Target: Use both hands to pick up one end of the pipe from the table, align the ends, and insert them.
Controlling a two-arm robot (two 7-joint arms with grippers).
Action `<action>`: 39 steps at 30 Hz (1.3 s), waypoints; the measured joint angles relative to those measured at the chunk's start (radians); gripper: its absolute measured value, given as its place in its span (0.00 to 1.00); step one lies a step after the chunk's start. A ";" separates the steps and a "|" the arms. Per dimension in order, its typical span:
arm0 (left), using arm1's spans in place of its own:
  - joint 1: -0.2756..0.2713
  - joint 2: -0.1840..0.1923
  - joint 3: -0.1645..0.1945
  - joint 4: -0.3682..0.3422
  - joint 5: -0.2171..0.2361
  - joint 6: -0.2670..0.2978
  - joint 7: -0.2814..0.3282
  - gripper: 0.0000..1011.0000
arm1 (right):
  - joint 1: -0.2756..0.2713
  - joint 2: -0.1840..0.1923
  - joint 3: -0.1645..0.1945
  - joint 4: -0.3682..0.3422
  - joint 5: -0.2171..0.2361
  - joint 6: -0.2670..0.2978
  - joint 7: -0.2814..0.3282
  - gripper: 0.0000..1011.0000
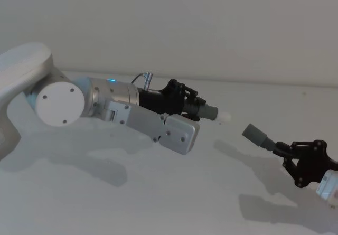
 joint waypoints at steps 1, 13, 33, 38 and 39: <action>0.000 0.000 0.000 0.000 0.000 0.000 0.000 0.34 | 0.002 -0.003 -0.002 0.000 0.000 0.001 0.000 0.09; 0.000 0.000 0.000 0.000 0.000 0.000 0.000 0.34 | 0.027 -0.020 -0.021 0.002 0.001 0.005 0.002 0.08; 0.000 0.000 0.000 0.000 0.000 0.000 0.000 0.34 | 0.057 -0.027 -0.041 0.005 0.019 -0.001 0.018 0.08; 0.000 0.000 0.000 0.000 0.000 0.000 0.000 0.34 | 0.059 -0.026 -0.044 0.001 0.028 -0.006 0.025 0.08; 0.000 0.000 0.000 0.000 0.000 0.000 0.000 0.34 | 0.059 -0.026 -0.044 0.000 0.030 -0.007 0.026 0.08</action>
